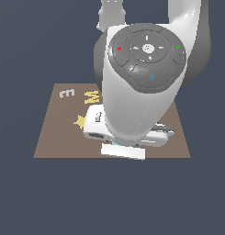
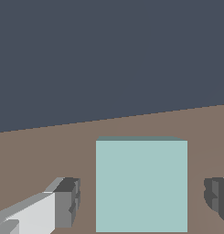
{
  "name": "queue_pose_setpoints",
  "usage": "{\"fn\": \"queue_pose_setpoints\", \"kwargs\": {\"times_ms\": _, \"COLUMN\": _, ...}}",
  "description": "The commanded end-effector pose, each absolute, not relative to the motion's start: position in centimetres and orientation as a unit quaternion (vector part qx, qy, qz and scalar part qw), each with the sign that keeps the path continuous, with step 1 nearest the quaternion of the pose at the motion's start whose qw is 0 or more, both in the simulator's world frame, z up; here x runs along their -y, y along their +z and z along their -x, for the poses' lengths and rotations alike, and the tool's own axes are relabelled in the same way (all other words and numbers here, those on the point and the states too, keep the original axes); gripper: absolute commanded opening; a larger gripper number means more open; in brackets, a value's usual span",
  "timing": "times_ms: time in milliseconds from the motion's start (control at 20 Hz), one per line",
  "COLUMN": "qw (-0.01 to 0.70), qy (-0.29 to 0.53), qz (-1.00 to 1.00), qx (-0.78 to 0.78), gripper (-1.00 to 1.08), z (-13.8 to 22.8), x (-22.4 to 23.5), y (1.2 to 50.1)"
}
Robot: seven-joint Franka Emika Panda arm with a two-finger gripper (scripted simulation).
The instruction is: Insert a designated object into the corresponding slot on a board.
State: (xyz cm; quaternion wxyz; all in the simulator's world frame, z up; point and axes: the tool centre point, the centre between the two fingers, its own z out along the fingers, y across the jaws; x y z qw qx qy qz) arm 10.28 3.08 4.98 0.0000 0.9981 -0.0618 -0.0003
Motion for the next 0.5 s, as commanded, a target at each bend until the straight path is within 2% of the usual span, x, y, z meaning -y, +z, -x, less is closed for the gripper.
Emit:
{"fn": "queue_pose_setpoints", "kwargs": {"times_ms": 0, "qw": 0.0, "qy": 0.0, "qz": -0.998, "qx": 0.062, "gripper": 1.0, "z": -10.3, "x": -3.1, "y": 4.9}}
{"fn": "queue_pose_setpoints", "kwargs": {"times_ms": 450, "qw": 0.0, "qy": 0.0, "qz": -0.998, "qx": 0.062, "gripper": 1.0, "z": -10.3, "x": -3.1, "y": 3.0}}
